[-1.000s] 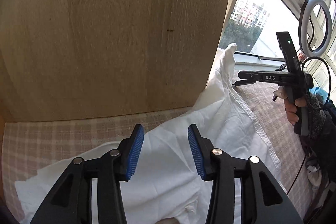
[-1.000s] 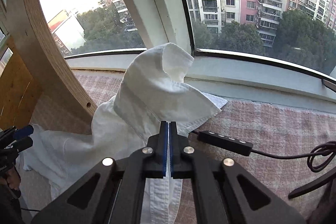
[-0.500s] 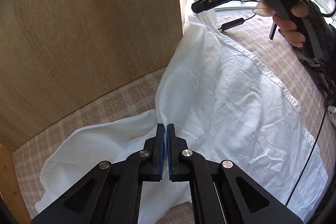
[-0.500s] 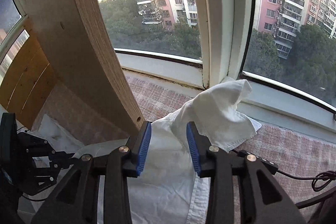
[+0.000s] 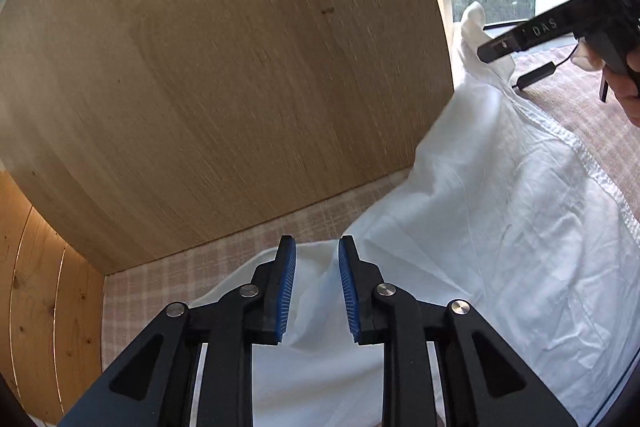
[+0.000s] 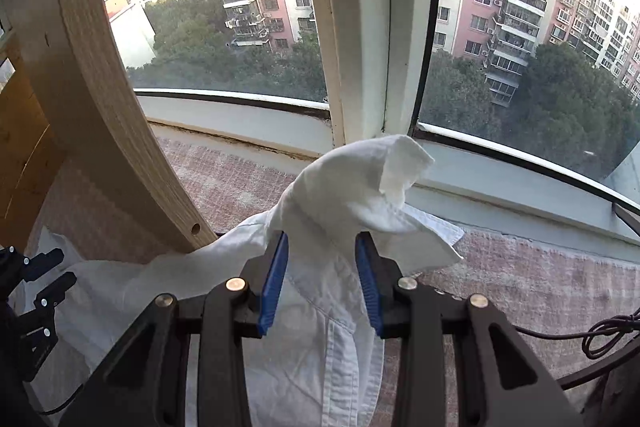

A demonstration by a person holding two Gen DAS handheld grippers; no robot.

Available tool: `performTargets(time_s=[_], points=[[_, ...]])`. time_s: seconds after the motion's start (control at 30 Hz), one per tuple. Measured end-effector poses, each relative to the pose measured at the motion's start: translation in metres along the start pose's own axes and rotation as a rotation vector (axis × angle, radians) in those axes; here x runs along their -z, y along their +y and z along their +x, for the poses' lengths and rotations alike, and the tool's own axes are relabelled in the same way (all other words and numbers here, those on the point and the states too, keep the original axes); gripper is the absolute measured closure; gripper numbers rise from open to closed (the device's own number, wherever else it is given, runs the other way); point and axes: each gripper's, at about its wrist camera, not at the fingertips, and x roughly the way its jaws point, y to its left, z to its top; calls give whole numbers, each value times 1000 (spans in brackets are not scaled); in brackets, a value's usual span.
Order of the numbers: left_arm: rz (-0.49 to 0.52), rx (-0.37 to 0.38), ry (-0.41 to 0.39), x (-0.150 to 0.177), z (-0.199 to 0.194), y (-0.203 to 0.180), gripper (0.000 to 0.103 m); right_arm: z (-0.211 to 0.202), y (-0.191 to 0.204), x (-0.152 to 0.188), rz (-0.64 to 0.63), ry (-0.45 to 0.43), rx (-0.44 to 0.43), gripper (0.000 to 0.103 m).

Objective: Fold clothes

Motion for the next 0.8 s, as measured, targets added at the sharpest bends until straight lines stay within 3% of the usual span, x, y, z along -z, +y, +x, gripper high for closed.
performTargets(time_s=[0.13,0.2,0.23,0.37,0.43,0.53,0.6,0.7,0.8], points=[[-68,259,10,-12,7,-14,80,-9,0,9,-23,35,-90,68],[-103,389,24,-20,17,-24,80,3,4,10,-43,77,-93,68],[-122,392,40,-22,25,-26,80,17,1,8,-56,98,-76,68],[-199,203,183,-15,65,-23,84,52,-17,6,-45,123,107,69],[-232,229,181,-10,62,-16,86,52,-25,6,-17,127,67,69],[-216,258,102,-16,38,-21,86,36,-28,6,-18,85,-2,69],[-188,326,48,-26,25,-34,85,25,-28,8,-8,73,-62,69],[-149,422,22,-38,26,-58,81,16,-34,17,38,101,-71,69],[-139,350,100,-38,55,-63,81,15,-46,36,70,146,-44,69]])
